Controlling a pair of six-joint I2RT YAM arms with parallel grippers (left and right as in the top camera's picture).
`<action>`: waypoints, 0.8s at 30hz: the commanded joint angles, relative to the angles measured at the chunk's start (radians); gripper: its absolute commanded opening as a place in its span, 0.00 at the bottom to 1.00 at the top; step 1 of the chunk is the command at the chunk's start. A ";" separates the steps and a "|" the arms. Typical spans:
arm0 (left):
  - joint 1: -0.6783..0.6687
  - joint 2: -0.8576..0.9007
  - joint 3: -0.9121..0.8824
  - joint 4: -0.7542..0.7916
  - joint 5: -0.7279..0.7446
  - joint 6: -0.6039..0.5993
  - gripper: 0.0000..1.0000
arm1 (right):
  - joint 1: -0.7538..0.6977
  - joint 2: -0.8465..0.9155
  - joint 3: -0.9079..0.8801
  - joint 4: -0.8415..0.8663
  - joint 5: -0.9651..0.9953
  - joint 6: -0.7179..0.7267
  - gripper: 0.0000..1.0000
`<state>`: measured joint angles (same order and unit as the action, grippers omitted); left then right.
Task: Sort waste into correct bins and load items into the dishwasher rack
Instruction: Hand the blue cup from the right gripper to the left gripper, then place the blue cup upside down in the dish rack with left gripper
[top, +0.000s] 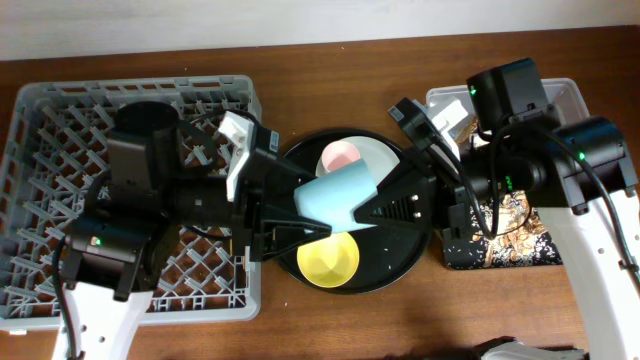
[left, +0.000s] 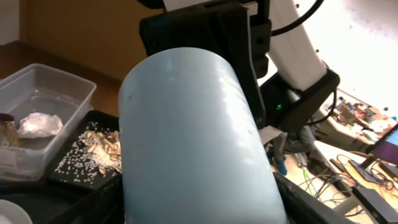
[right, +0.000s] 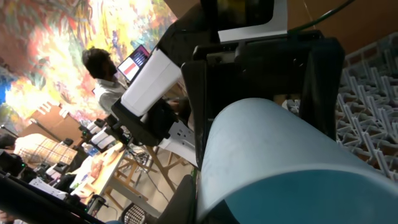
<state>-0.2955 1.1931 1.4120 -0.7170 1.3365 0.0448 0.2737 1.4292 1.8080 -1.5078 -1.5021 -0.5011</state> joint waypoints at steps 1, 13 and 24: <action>-0.027 -0.003 0.011 0.011 -0.002 0.009 0.68 | 0.008 -0.003 -0.003 0.004 -0.005 -0.019 0.04; -0.027 -0.003 0.011 0.029 -0.009 0.009 0.29 | 0.006 -0.004 -0.003 0.005 0.010 -0.019 0.38; 0.100 -0.004 0.011 -0.127 -0.259 -0.053 0.18 | -0.259 -0.004 -0.002 -0.001 0.076 -0.014 0.58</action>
<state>-0.2604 1.1931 1.4124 -0.7860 1.1973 0.0231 0.1024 1.4296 1.8080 -1.4990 -1.4788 -0.5091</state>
